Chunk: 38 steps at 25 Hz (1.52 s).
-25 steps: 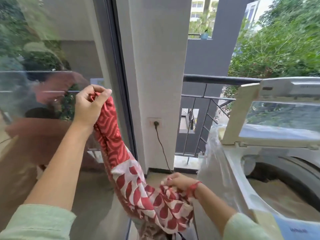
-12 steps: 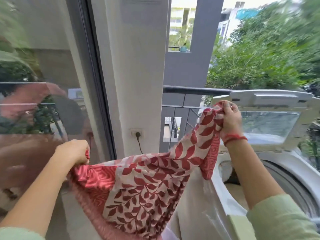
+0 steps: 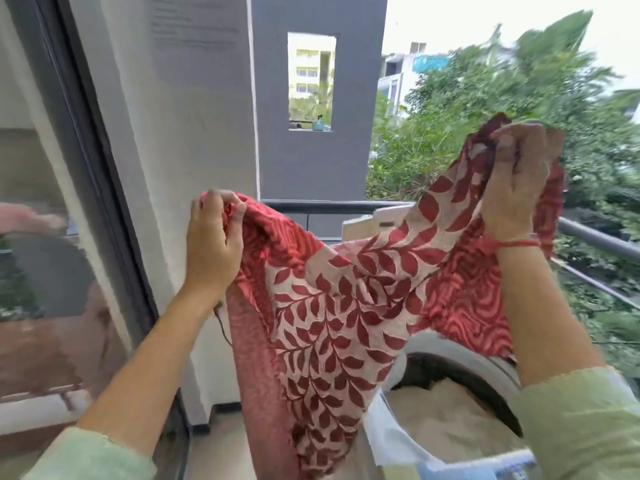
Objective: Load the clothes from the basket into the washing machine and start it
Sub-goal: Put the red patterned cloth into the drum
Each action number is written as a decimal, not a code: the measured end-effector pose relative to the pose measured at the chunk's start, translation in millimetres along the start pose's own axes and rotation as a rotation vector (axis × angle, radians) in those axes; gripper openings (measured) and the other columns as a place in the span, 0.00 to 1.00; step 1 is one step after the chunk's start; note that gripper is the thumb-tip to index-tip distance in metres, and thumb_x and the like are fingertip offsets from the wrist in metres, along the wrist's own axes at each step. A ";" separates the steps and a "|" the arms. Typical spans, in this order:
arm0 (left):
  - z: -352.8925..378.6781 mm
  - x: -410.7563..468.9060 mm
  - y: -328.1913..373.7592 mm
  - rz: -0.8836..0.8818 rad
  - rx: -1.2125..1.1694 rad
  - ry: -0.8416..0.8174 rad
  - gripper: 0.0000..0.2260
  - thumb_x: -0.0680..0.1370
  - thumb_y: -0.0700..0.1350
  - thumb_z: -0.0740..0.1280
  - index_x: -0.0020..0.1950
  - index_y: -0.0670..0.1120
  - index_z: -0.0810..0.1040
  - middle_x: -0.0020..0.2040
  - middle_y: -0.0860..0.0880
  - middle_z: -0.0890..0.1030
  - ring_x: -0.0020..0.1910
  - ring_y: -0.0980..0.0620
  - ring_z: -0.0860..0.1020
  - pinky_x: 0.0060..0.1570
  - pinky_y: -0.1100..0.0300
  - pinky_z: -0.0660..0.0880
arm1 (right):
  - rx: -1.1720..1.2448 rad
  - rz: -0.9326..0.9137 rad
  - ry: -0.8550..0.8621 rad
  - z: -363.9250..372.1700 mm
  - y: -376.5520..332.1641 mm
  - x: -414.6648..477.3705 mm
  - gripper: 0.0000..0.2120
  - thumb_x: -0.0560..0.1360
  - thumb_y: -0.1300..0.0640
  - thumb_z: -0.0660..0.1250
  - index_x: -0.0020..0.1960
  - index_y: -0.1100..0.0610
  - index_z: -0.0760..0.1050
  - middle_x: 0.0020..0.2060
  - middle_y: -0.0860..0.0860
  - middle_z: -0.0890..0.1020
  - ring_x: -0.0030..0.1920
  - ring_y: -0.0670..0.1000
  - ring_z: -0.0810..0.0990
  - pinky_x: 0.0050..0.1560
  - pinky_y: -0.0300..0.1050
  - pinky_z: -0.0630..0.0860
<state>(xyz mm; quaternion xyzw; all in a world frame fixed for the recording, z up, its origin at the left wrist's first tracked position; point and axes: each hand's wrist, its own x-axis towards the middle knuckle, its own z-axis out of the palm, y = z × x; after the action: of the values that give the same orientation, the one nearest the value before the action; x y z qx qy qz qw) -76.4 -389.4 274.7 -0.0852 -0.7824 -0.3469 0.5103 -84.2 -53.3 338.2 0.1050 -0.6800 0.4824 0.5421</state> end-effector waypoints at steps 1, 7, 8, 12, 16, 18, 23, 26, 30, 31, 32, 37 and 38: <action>25.0 -3.1 18.9 -0.019 -0.050 0.015 0.07 0.80 0.41 0.60 0.50 0.38 0.73 0.46 0.45 0.74 0.48 0.56 0.68 0.50 0.76 0.61 | -0.083 0.045 -0.023 -20.1 17.6 7.2 0.15 0.81 0.60 0.56 0.42 0.68 0.72 0.40 0.64 0.73 0.45 0.59 0.70 0.57 0.38 0.70; 177.7 -57.1 98.5 -0.048 -0.267 -0.179 0.07 0.80 0.45 0.60 0.51 0.42 0.73 0.49 0.47 0.74 0.48 0.56 0.71 0.54 0.58 0.71 | -0.375 0.237 -0.466 -110.7 174.9 12.8 0.12 0.77 0.53 0.61 0.47 0.62 0.77 0.47 0.60 0.78 0.47 0.56 0.75 0.48 0.41 0.68; 197.6 -70.3 107.0 -0.048 -0.282 -0.319 0.08 0.80 0.48 0.60 0.54 0.44 0.72 0.51 0.47 0.74 0.51 0.53 0.72 0.55 0.52 0.72 | -0.447 0.417 -0.740 -124.7 201.8 4.4 0.10 0.78 0.53 0.62 0.49 0.58 0.77 0.49 0.59 0.79 0.46 0.55 0.76 0.45 0.43 0.71; 239.9 -110.0 118.9 -0.214 -0.221 -1.291 0.42 0.70 0.61 0.71 0.72 0.66 0.43 0.69 0.47 0.68 0.67 0.47 0.68 0.67 0.47 0.67 | -0.704 0.940 -1.501 -157.8 255.2 -29.4 0.10 0.78 0.53 0.63 0.59 0.52 0.73 0.55 0.54 0.79 0.47 0.52 0.80 0.35 0.40 0.73; 216.4 -120.9 75.5 -0.372 -0.154 -1.158 0.38 0.72 0.57 0.70 0.74 0.61 0.51 0.65 0.48 0.72 0.66 0.51 0.70 0.61 0.59 0.67 | -0.551 0.791 -1.368 -118.4 254.6 -32.8 0.13 0.78 0.53 0.62 0.62 0.52 0.71 0.58 0.50 0.77 0.54 0.51 0.78 0.45 0.40 0.74; 186.5 -128.8 37.2 -0.438 -0.065 -1.013 0.31 0.72 0.59 0.68 0.72 0.57 0.59 0.64 0.49 0.73 0.65 0.51 0.71 0.59 0.59 0.67 | -0.446 0.676 -1.328 -79.0 239.0 -43.0 0.15 0.77 0.53 0.65 0.63 0.54 0.72 0.57 0.51 0.77 0.55 0.51 0.77 0.51 0.41 0.73; 106.1 -209.9 -55.0 -0.721 0.269 -1.104 0.36 0.71 0.48 0.72 0.74 0.52 0.57 0.71 0.45 0.62 0.68 0.46 0.65 0.65 0.56 0.65 | -0.265 0.245 -1.681 26.1 164.0 -167.6 0.40 0.67 0.43 0.73 0.73 0.50 0.60 0.71 0.52 0.63 0.72 0.54 0.62 0.70 0.49 0.62; 82.7 -284.8 -89.2 -0.861 0.444 -1.329 0.49 0.64 0.54 0.77 0.76 0.50 0.50 0.72 0.43 0.57 0.71 0.40 0.59 0.67 0.48 0.65 | -0.608 -0.100 -1.969 62.8 143.8 -270.2 0.54 0.64 0.34 0.70 0.77 0.50 0.40 0.77 0.52 0.41 0.76 0.58 0.39 0.74 0.63 0.40; 84.2 -348.2 -96.4 -0.926 0.443 -1.461 0.57 0.61 0.57 0.79 0.77 0.49 0.43 0.74 0.43 0.53 0.74 0.40 0.54 0.68 0.44 0.62 | -1.078 -0.287 -1.806 85.9 143.2 -322.5 0.35 0.77 0.52 0.60 0.77 0.58 0.45 0.75 0.58 0.54 0.74 0.59 0.53 0.68 0.66 0.58; 89.0 -362.1 -97.7 -0.952 0.428 -1.454 0.58 0.60 0.57 0.79 0.77 0.49 0.42 0.75 0.43 0.52 0.74 0.41 0.53 0.69 0.44 0.61 | -1.126 -0.327 -1.742 90.5 141.9 -322.9 0.28 0.78 0.57 0.57 0.75 0.60 0.53 0.72 0.59 0.61 0.71 0.59 0.60 0.64 0.62 0.65; 94.1 -373.1 -97.4 -0.979 0.417 -1.431 0.59 0.60 0.58 0.78 0.76 0.50 0.40 0.76 0.44 0.50 0.75 0.41 0.52 0.69 0.44 0.60 | -1.143 -0.391 -1.705 92.2 141.9 -322.0 0.22 0.78 0.61 0.55 0.72 0.60 0.62 0.69 0.60 0.66 0.67 0.59 0.65 0.59 0.58 0.69; 117.1 -410.6 -86.9 -1.117 0.389 -1.260 0.63 0.58 0.60 0.78 0.75 0.49 0.35 0.77 0.45 0.46 0.76 0.43 0.50 0.71 0.44 0.57 | -0.832 -0.239 -1.650 64.1 133.7 -264.2 0.12 0.71 0.59 0.63 0.53 0.54 0.79 0.55 0.53 0.78 0.56 0.55 0.75 0.55 0.48 0.74; 121.4 -409.0 -82.8 -1.124 0.394 -1.202 0.63 0.59 0.59 0.78 0.75 0.48 0.34 0.77 0.45 0.45 0.76 0.43 0.50 0.71 0.44 0.56 | -0.741 -0.127 -1.570 57.9 133.5 -242.6 0.12 0.71 0.60 0.63 0.52 0.54 0.80 0.54 0.51 0.78 0.55 0.54 0.75 0.56 0.47 0.73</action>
<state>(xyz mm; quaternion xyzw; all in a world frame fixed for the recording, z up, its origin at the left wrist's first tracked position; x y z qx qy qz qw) -16.4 -284.4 -142.8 0.2372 -0.8929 -0.3019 -0.2353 -115.3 -121.7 65.5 0.2618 -0.9633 -0.0131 -0.0583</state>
